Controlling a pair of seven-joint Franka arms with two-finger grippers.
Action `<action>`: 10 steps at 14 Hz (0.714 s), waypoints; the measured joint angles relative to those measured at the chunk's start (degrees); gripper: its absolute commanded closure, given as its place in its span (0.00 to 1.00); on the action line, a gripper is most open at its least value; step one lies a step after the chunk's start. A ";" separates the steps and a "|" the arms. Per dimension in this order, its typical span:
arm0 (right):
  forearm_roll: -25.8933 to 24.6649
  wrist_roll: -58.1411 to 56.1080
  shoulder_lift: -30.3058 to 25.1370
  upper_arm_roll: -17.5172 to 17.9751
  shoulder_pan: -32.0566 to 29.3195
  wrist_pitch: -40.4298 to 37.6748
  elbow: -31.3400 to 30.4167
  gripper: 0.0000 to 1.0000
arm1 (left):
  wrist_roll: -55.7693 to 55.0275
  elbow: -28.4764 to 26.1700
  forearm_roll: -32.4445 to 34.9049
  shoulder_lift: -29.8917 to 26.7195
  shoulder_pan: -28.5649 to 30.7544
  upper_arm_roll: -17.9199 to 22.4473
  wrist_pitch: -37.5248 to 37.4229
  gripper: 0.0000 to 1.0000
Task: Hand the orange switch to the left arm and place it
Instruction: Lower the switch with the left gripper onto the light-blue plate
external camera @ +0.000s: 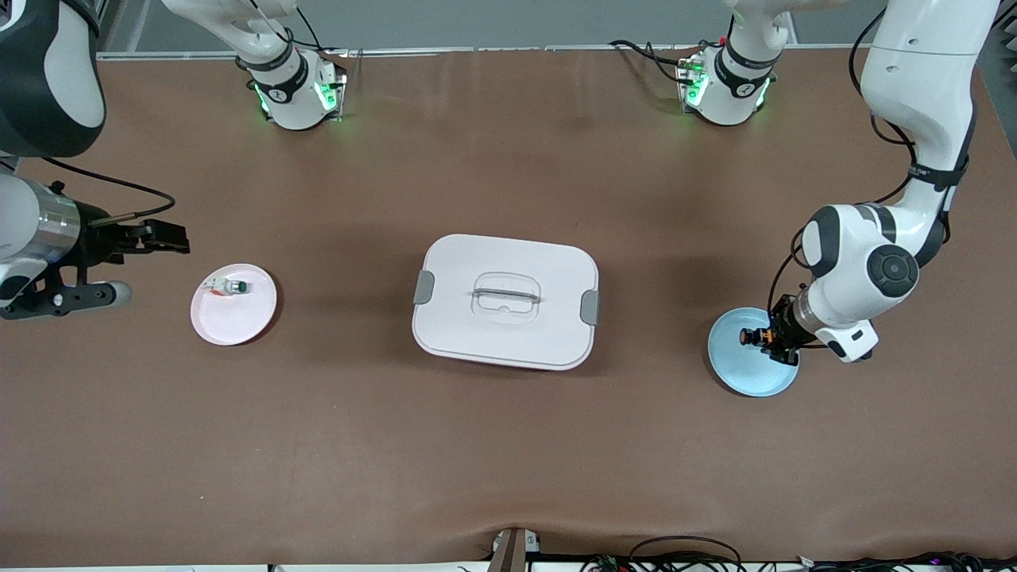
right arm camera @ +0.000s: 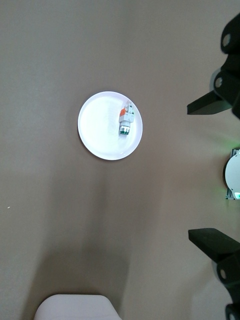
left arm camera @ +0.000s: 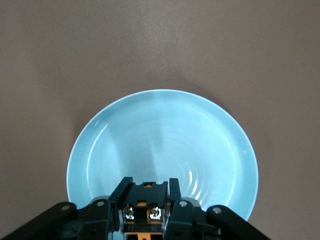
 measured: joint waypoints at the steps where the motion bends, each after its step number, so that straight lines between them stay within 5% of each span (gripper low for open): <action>1: 0.00 0.00 -0.01 0.00 0.03 0.00 0.00 0.00 | 0.00 0.23 0.00 0.62 0.00 0.02 0.24 1.00; 10: 1.86 5.01 -1.24 -0.80 -1.35 0.06 0.13 0.00 | -0.15 0.49 2.47 4.53 0.02 0.14 3.39 1.00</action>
